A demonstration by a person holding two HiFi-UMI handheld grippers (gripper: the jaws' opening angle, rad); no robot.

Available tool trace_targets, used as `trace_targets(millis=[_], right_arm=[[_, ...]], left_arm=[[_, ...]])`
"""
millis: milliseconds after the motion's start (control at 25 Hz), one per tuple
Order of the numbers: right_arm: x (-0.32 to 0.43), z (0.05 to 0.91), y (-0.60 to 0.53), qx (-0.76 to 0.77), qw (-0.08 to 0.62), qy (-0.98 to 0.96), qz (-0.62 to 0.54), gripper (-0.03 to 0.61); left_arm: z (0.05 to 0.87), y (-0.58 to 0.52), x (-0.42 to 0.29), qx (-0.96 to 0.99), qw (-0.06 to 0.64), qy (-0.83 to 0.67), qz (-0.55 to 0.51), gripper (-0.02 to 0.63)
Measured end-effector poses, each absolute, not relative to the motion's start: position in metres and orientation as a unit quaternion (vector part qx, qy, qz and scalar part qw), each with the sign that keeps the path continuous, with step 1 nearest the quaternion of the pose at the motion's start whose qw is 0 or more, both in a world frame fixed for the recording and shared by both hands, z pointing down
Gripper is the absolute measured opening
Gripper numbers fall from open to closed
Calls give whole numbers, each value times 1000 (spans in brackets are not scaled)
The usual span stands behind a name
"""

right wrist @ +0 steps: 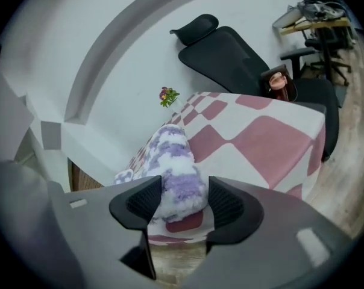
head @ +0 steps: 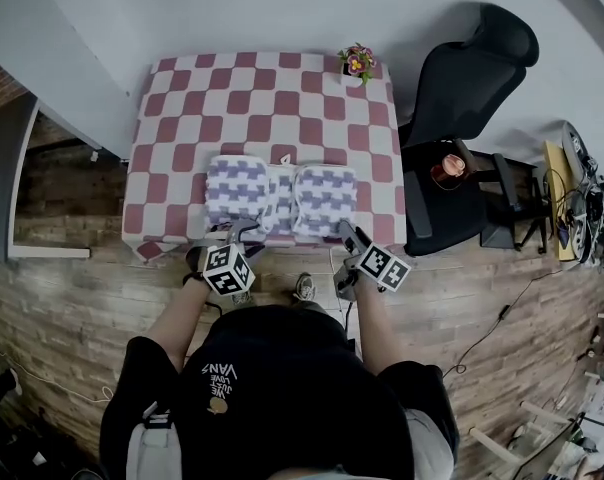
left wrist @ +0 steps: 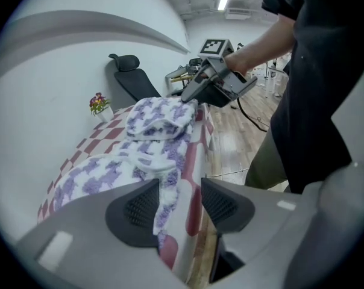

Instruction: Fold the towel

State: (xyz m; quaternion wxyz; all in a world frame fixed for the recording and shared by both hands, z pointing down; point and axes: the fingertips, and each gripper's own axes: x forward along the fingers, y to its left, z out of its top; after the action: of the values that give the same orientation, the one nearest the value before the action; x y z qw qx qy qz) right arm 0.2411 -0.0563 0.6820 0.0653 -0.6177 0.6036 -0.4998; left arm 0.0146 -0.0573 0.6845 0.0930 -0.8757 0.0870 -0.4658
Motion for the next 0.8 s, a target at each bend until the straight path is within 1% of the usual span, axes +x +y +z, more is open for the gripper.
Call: trace_targets(millis=[80,200,280,320,400,600,800], right_arm=[[242,684,-57,-622,74,596,-502,234],[236,686,-60,-610,85,597,-513,194],[233,683,-61,-602,100,601,-516,143],[232,681,-61,-603,106,602,-512,103],[231,674,-61,-610,104,611,-494,75],[216,636,-68,-636,31,661,-396,62],[169,584,-88,-625,-46,729,-277,61]], left_arm=[[686,-54,14,-875,99,81,-467,193],[688,-47,14,-872,116,69,-471,195],[688,-46,15,-871,124,70,-470,195],[686,-48,15,-872,125,75,-467,195],[679,-52,13,-877,123,91,-455,195],[648,-59,1,-891,120,141,-414,195],[628,-66,-23,-900,104,189,-378,195]])
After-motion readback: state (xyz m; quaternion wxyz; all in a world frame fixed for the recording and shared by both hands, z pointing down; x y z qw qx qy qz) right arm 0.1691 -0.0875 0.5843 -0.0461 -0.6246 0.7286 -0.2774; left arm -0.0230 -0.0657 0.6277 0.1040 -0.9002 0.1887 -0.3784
